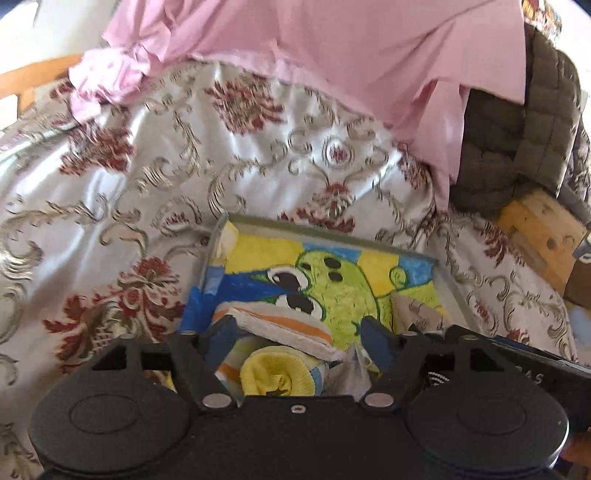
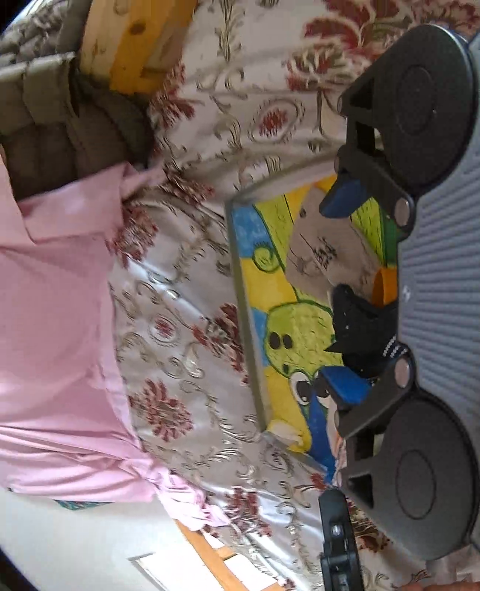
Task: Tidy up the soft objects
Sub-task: 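Move both open tools back from the tray over the remaining pile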
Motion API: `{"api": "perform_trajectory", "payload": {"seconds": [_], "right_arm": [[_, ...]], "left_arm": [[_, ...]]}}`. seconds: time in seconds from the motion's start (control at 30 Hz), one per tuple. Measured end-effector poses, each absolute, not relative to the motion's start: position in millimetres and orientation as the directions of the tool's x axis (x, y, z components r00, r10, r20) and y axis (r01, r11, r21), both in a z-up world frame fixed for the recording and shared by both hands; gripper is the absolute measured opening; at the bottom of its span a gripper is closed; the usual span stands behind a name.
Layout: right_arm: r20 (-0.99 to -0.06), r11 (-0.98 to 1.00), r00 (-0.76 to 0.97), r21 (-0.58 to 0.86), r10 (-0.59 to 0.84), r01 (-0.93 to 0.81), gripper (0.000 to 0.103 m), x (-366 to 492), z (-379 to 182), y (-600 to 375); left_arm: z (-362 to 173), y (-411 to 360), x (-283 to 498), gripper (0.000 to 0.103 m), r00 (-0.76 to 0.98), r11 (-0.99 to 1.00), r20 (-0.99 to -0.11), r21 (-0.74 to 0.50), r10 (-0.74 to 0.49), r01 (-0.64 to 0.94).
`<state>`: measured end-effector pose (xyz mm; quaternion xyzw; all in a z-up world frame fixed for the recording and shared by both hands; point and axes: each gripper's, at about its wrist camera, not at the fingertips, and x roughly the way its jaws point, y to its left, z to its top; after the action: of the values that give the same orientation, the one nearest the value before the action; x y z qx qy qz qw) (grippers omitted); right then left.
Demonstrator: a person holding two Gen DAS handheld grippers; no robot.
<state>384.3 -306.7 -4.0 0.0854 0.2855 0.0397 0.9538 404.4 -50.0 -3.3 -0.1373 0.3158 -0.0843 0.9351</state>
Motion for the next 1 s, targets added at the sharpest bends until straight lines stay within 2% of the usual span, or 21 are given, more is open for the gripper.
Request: {"api": "perform_trajectory", "payload": {"seconds": [0.27, 0.43, 0.57, 0.63, 0.77, 1.0], "right_arm": [[-0.450, 0.982, 0.885, 0.185, 0.118, -0.037, 0.103, 326, 27, -305], [-0.367, 0.978, 0.921, 0.199, 0.132, -0.061, 0.103, 278, 54, -293], [-0.296, 0.980, 0.946, 0.180, 0.134, -0.082, 0.103, 235, 64, -286], [-0.267, 0.981, 0.954, 0.169, 0.137, -0.094, 0.103, 216, 63, -283], [-0.248, 0.986, 0.962, 0.146, 0.115, -0.081, 0.103, 182, 61, -278], [-0.250, 0.986, 0.964, 0.158, 0.090, -0.051, 0.103, 133, 56, -271]], "left_arm": [[28, -42, 344, 0.092, 0.869, 0.949, -0.449, -0.308, -0.208, 0.067], [45, -42, 303, 0.096, 0.891, 0.952, -0.406, -0.296, -0.202, 0.081], [54, -40, 271, 0.102, 0.895, 0.955, -0.398, -0.283, -0.202, 0.090], [57, -35, 256, 0.102, 0.894, 0.948, -0.393, -0.305, -0.217, 0.096], [60, -30, 223, 0.102, 0.895, 0.943, -0.385, -0.317, -0.225, 0.100], [53, -23, 168, 0.102, 0.897, 0.962, -0.390, -0.248, -0.210, 0.117]]}}
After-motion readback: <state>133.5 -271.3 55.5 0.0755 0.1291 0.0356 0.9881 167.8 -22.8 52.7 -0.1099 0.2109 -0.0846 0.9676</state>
